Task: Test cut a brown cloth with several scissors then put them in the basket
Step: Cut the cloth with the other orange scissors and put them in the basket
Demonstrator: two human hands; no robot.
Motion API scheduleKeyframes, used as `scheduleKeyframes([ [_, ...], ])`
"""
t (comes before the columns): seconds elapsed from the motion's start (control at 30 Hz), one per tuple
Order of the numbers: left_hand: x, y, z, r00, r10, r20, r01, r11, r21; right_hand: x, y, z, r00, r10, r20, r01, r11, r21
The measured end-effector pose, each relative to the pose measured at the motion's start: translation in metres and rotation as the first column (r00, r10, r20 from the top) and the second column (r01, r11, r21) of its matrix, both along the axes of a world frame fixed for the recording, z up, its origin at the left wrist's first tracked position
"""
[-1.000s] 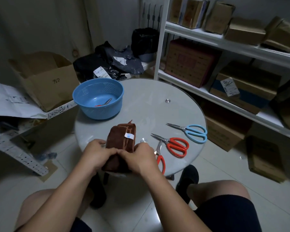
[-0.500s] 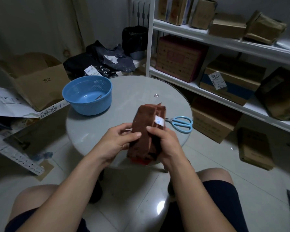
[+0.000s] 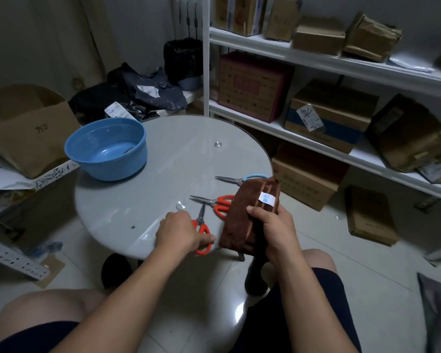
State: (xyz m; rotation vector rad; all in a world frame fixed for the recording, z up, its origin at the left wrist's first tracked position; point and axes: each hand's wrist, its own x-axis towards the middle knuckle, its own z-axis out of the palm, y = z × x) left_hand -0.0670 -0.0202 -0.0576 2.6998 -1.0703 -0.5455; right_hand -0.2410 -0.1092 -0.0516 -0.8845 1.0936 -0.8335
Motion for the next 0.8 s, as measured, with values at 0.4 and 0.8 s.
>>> scheduleKeyframes([
  [0.4, 0.012, 0.05, 0.031, 0.854, 0.05, -0.518, -0.306, 0.853, -0.422, 0.014, 0.01, -0.003, 0.974, 0.173, -0.144, -0.179, 0.983, -0.029],
  [0.8, 0.02, 0.087, 0.063, 0.653, -0.214, -0.726, -0.273, 0.828, -0.49, 0.029, 0.031, 0.026, 0.908, 0.416, -0.048, -0.419, 0.9, -0.124],
])
